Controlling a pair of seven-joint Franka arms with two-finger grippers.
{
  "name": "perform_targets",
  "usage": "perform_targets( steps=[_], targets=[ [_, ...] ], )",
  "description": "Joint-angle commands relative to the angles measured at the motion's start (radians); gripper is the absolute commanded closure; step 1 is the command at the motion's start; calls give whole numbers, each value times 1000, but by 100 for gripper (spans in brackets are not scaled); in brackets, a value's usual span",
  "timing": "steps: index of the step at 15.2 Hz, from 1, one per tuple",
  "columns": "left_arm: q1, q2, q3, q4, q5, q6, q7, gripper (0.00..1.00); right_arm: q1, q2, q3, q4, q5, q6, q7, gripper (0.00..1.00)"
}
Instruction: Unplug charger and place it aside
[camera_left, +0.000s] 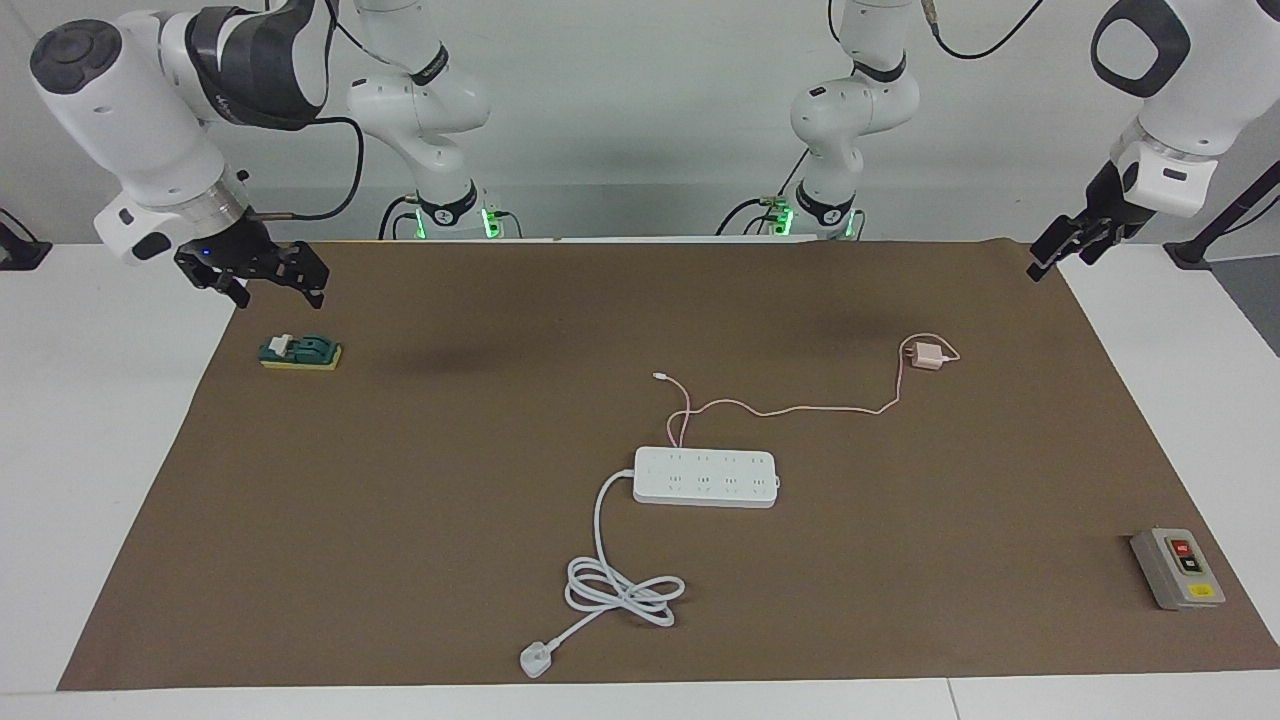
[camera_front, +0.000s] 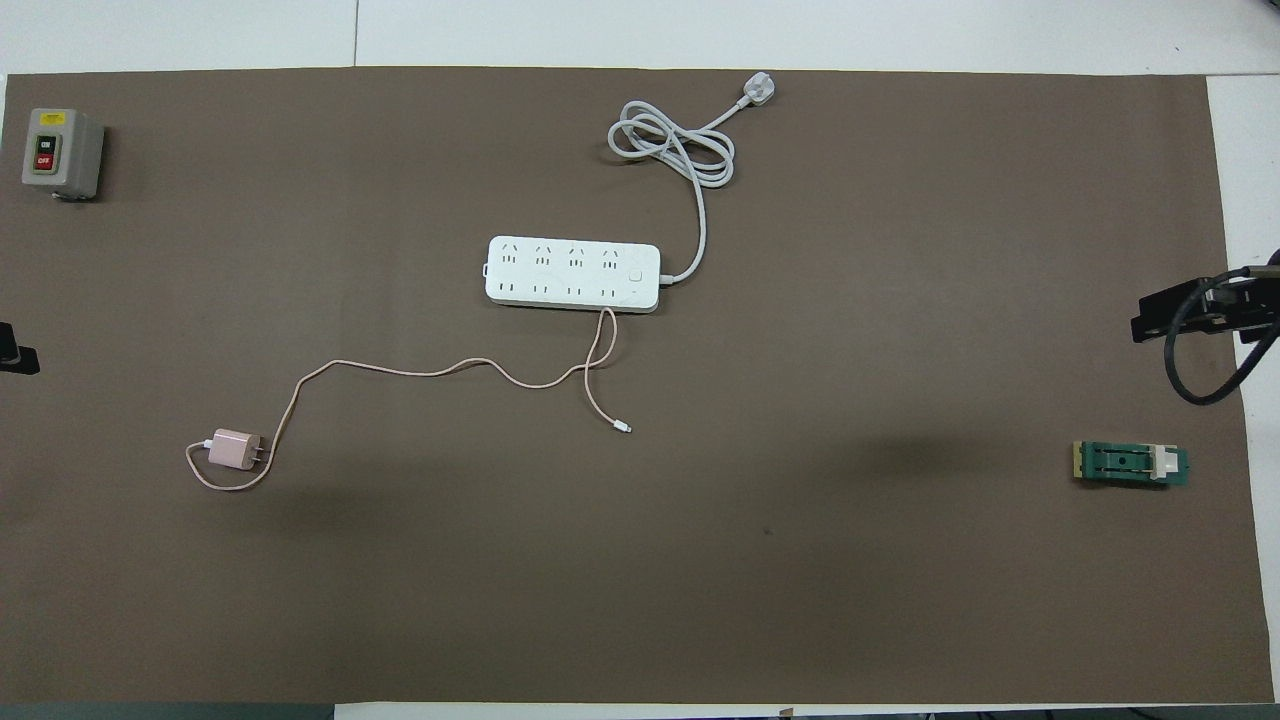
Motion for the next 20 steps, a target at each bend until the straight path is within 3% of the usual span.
perform_targets(
  steps=[1, 7, 9, 12, 20],
  targets=[
    [-13, 0, -31, 66, 23, -70, -18, 0, -6, -12, 3, -2, 18, -17, 7, 0],
    [-19, 2, -94, 92, 20, -81, -3, 0, -6, -12, 3, -2, 18, -17, 7, 0],
    [-27, 31, -98, 164, 15, -142, -3, 0, -6, -12, 3, -2, 18, -17, 7, 0],
    [-27, 132, -113, 308, 22, -249, -3, 0, -6, -12, 3, -2, 18, -17, 7, 0],
    [-56, 100, -113, 221, 15, -101, -1, 0, -8, -12, 3, -2, 18, -17, 7, 0]
  ],
)
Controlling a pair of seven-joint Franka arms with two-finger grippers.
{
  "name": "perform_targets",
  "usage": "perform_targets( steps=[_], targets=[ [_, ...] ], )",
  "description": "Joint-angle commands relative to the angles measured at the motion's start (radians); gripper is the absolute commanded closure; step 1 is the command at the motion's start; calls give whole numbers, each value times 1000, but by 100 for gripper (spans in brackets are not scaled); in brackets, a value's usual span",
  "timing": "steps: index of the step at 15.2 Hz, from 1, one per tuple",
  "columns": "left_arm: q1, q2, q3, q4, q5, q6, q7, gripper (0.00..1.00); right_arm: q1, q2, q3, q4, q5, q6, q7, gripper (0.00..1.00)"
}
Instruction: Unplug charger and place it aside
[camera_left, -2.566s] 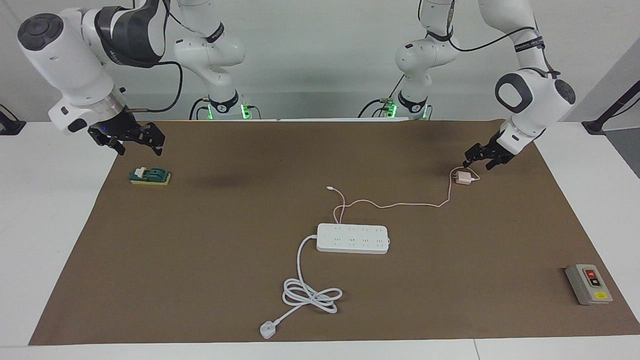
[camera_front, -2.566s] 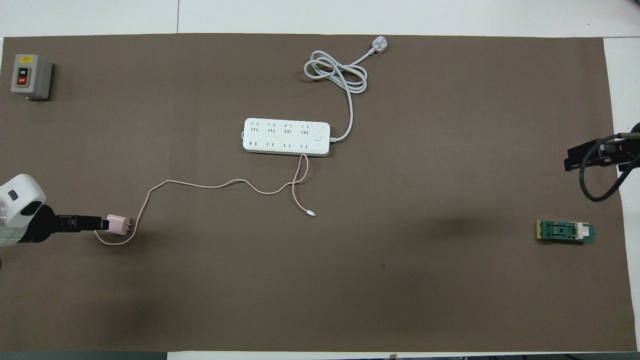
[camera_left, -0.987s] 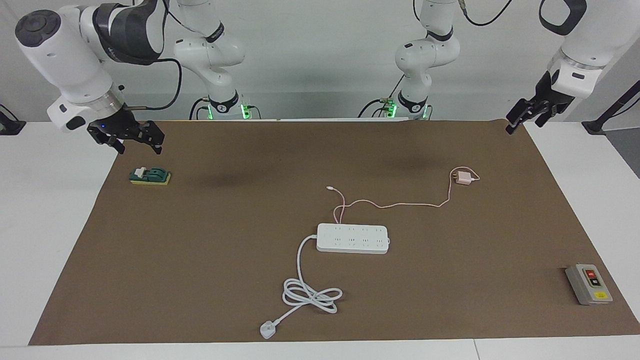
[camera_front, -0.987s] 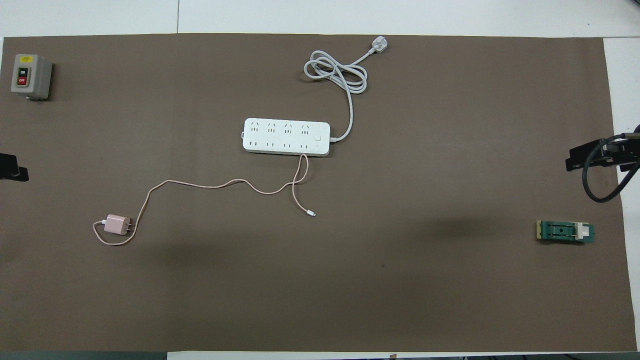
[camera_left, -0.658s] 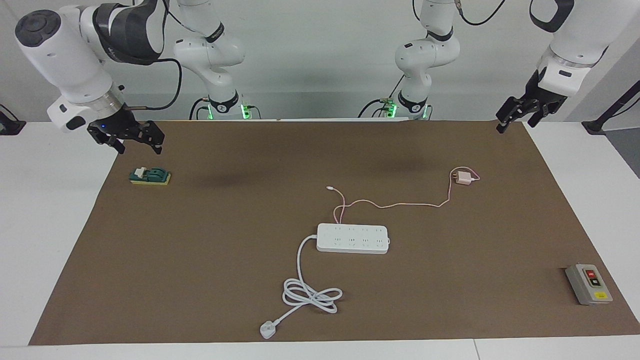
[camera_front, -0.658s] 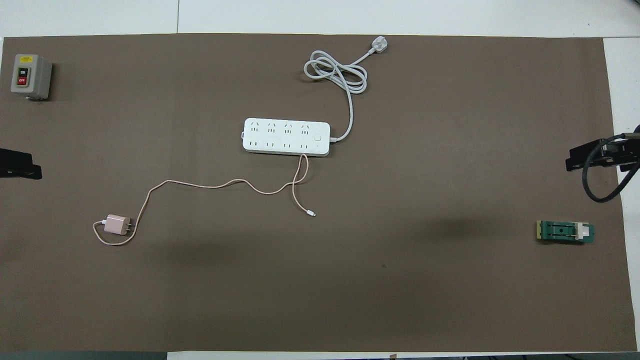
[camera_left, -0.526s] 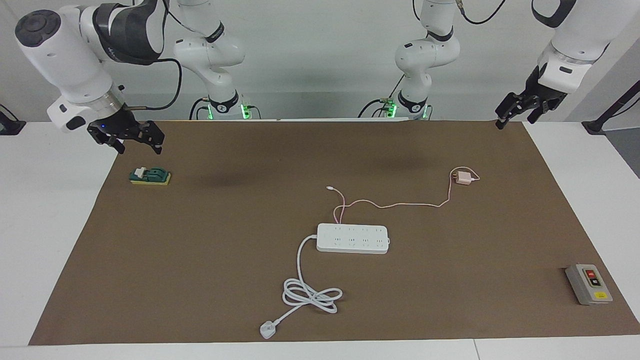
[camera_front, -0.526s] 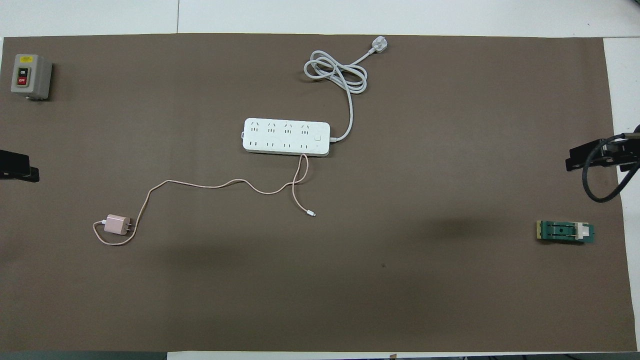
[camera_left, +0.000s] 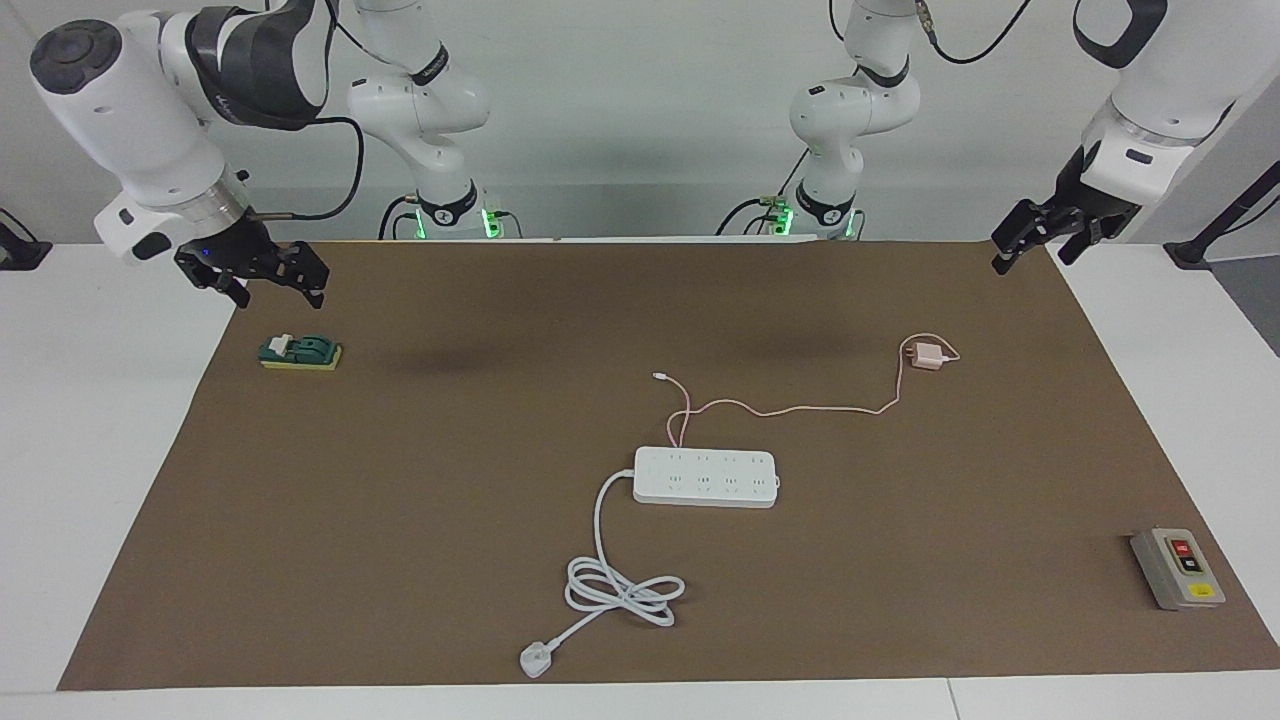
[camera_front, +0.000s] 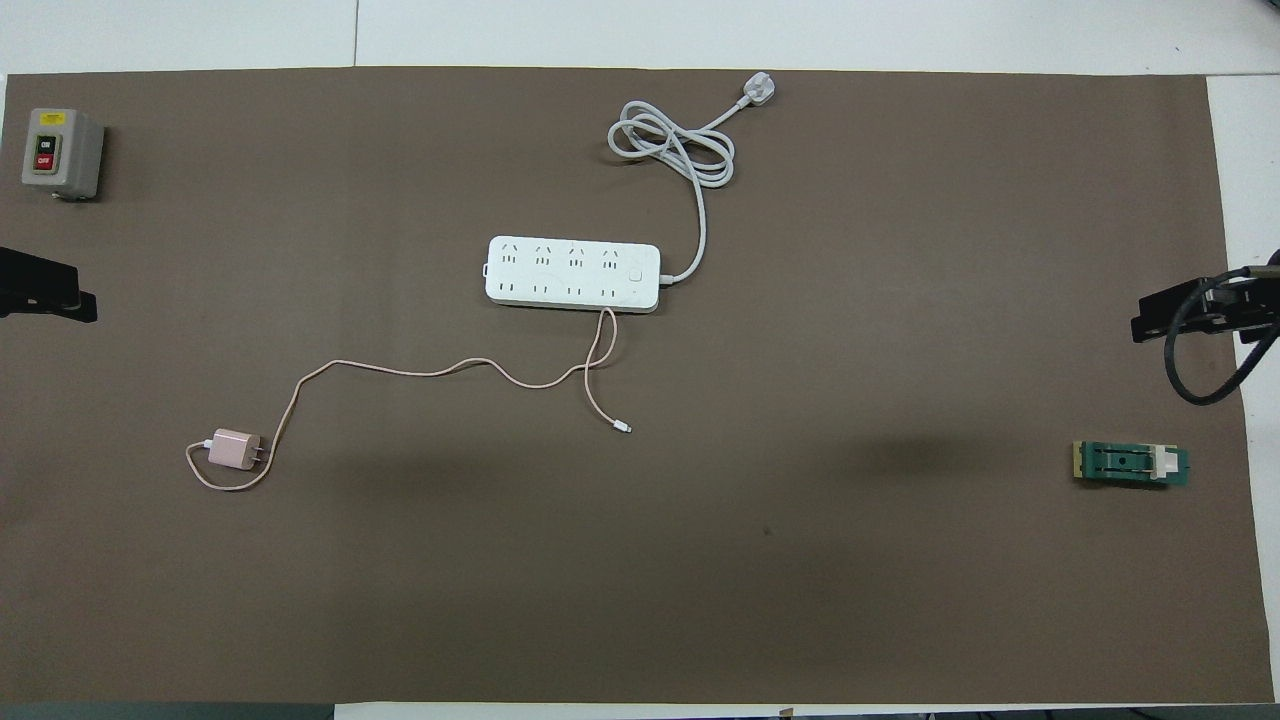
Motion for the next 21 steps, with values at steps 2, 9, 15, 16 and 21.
perform_targets(
  steps=[2, 9, 15, 16, 21],
  targets=[
    [-13, -17, 8, -25, 17, 12, -1, 0, -6, -12, 3, -2, 17, -17, 7, 0],
    [-181, -25, 171, -25, 32, 1, 2, 0, -6, -12, 3, -2, 17, -17, 7, 0],
    [-194, -47, 169, -63, 32, -5, 23, 0, -6, -12, 3, -2, 17, -17, 7, 0],
    [-194, -51, 167, -75, 32, -2, 25, 0, -6, -12, 3, -2, 17, -17, 7, 0],
    [-194, -57, 164, -81, 32, -8, 34, 0, -6, -12, 3, -2, 17, -17, 7, 0]
  ],
)
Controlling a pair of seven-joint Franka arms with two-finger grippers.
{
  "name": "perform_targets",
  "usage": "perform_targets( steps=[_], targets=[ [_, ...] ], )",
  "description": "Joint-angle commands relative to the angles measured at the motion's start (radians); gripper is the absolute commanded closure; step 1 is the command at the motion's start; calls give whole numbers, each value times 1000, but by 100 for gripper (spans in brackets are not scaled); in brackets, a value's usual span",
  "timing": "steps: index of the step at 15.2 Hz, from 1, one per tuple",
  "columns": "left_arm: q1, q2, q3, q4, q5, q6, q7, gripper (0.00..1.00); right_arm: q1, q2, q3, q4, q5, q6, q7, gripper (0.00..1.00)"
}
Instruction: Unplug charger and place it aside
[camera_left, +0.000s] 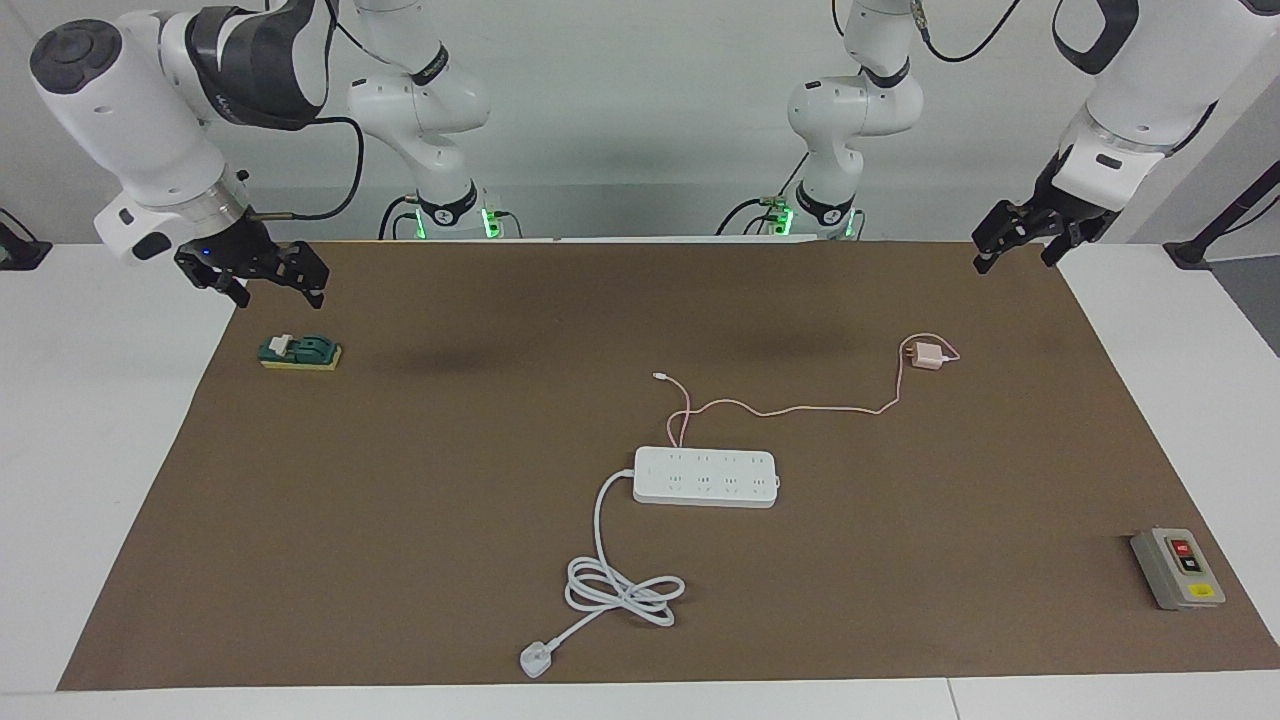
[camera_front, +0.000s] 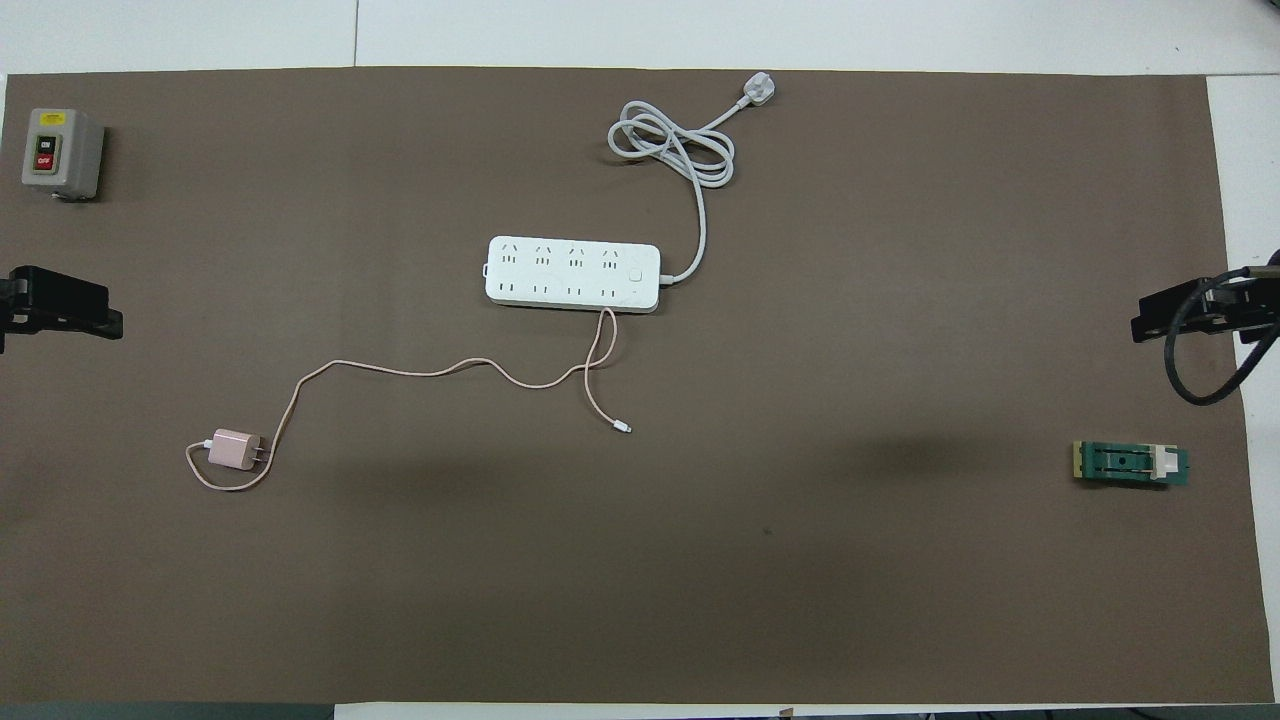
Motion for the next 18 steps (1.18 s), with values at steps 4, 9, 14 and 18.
perform_targets(
  steps=[4, 9, 14, 18],
  targets=[
    [-15, -39, -5, -49, 22, -8, 14, 0, -6, -12, 3, -2, 17, -17, 7, 0],
    [-14, -40, -5, -55, 22, -9, 49, 0, -6, -12, 3, -2, 17, -17, 7, 0],
    [-9, -42, -5, -54, 22, -9, 81, 0, -6, -12, 3, -2, 17, -17, 7, 0],
    [-6, -45, -5, -54, 22, -3, 78, 0, -6, -12, 3, -2, 17, -17, 7, 0]
  ],
)
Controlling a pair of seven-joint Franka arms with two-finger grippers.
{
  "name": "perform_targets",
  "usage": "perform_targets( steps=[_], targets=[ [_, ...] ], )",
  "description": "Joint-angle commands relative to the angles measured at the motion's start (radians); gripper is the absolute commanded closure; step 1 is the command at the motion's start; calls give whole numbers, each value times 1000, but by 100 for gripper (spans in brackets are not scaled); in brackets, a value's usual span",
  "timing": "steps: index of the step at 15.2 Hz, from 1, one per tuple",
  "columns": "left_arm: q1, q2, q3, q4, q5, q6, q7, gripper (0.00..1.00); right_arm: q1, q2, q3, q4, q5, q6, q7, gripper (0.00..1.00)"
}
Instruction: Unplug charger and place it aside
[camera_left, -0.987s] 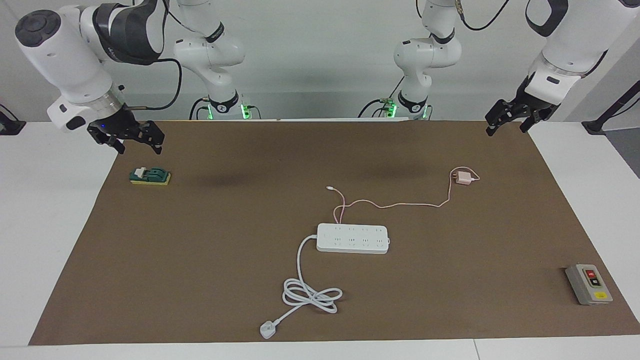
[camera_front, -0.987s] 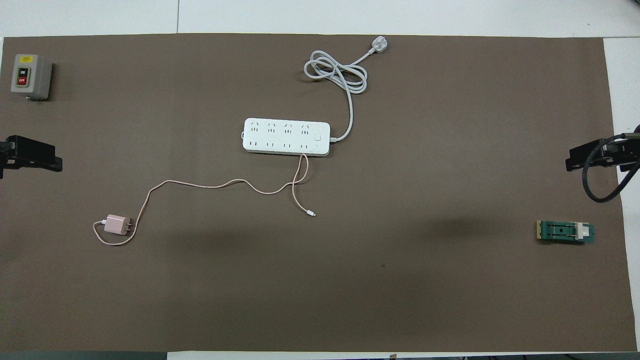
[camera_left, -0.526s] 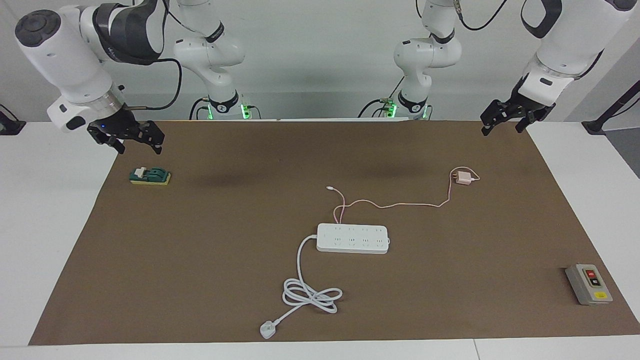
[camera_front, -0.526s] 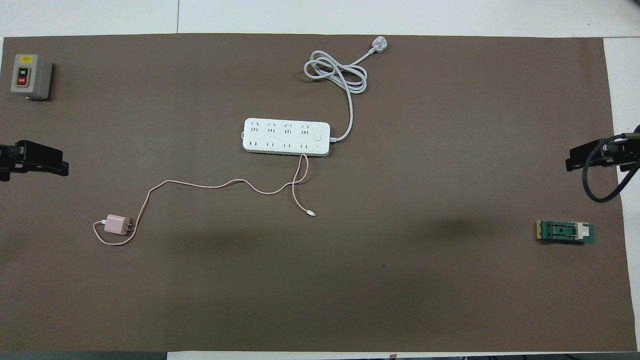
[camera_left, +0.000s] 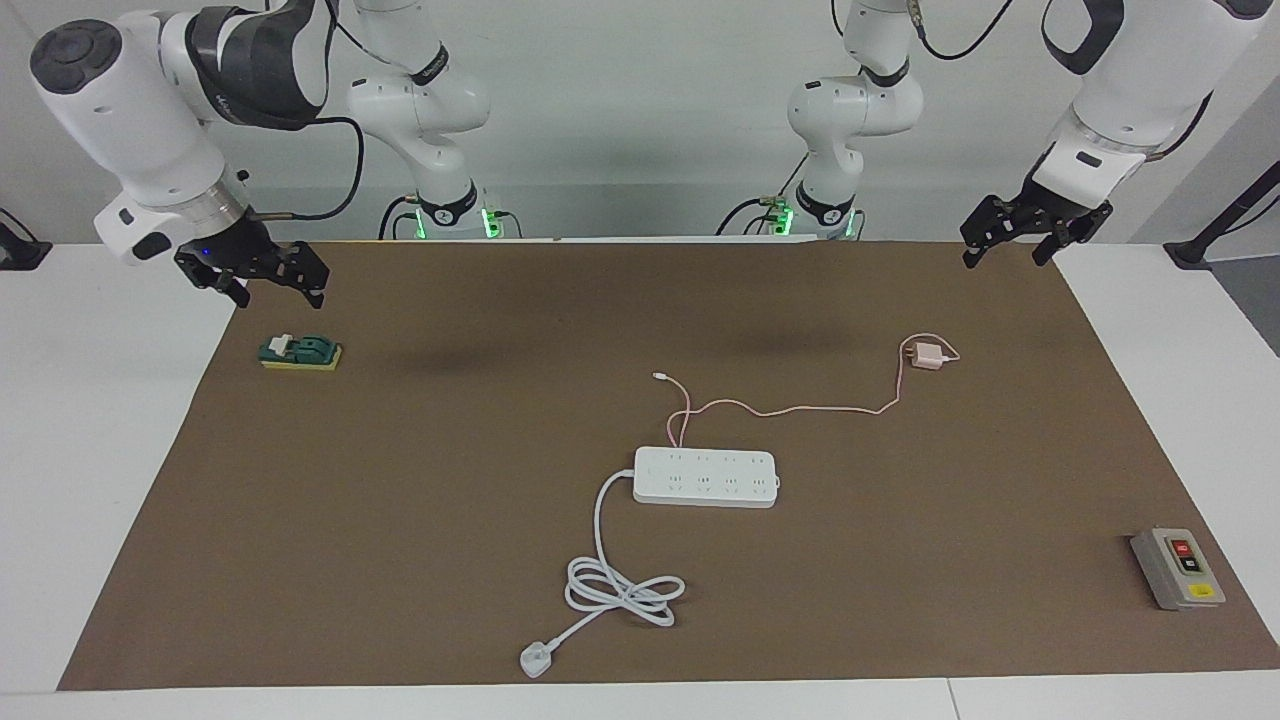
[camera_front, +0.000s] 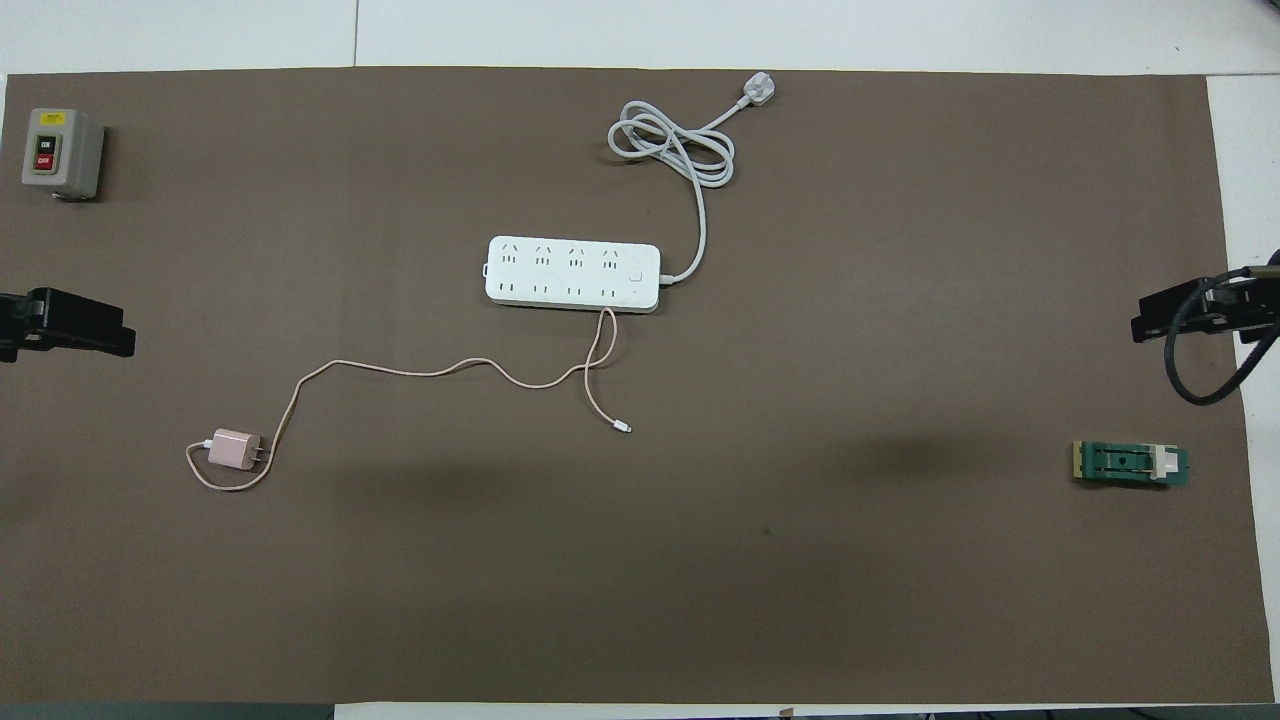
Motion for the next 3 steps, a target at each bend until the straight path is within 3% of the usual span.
perform_targets(
  steps=[1, 3],
  targets=[
    [-2, -28, 5, -26, 22, -1, 11, 0, -6, -12, 3, -2, 17, -17, 7, 0],
    [1, -29, 7, -29, 22, -1, 16, 0, -6, -12, 3, -2, 17, -17, 7, 0]
  ],
)
